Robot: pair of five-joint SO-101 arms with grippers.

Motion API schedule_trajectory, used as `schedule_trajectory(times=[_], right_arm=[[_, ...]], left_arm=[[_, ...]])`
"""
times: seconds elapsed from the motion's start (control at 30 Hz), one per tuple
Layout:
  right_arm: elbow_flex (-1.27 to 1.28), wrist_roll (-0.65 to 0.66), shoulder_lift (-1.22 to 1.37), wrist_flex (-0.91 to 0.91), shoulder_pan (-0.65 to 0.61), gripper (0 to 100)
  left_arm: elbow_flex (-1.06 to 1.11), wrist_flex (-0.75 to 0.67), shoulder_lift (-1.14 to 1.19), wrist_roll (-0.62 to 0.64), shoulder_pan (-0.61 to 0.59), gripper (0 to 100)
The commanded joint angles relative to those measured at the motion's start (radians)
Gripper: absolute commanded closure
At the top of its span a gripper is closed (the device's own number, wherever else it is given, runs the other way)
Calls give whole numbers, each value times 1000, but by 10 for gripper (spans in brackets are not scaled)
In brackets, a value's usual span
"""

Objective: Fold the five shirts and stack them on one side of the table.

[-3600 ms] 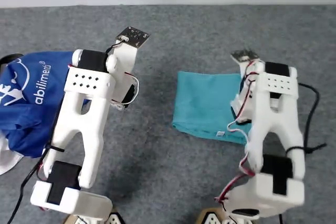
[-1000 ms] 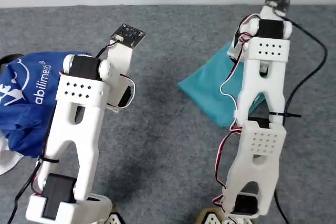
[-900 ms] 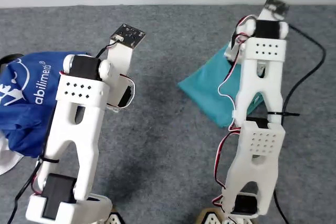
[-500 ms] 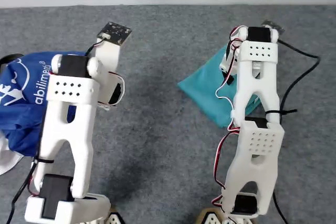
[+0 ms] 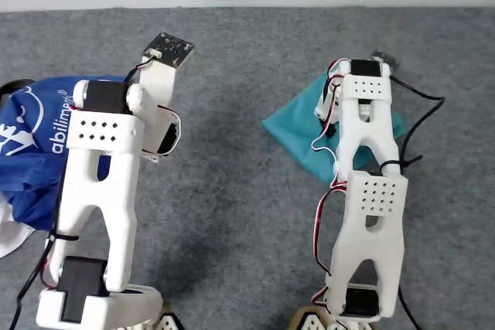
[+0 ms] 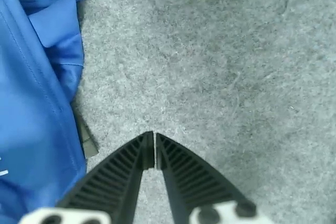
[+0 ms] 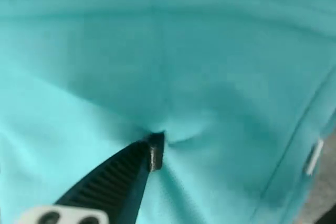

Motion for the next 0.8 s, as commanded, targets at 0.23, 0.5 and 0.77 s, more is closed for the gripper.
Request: schedule_trajectory(times=[0.23,0.5,0.77], right_arm=[[-12,55,41,-87,15,773],[-43,209,25,-13,73,986],[-212,562,-44,254,263,990]], left_arm=[[-4,23,-51,-9,-2,987],[-4,23,-51,-9,-3,987],[-2,23,-104,-9,2,987]])
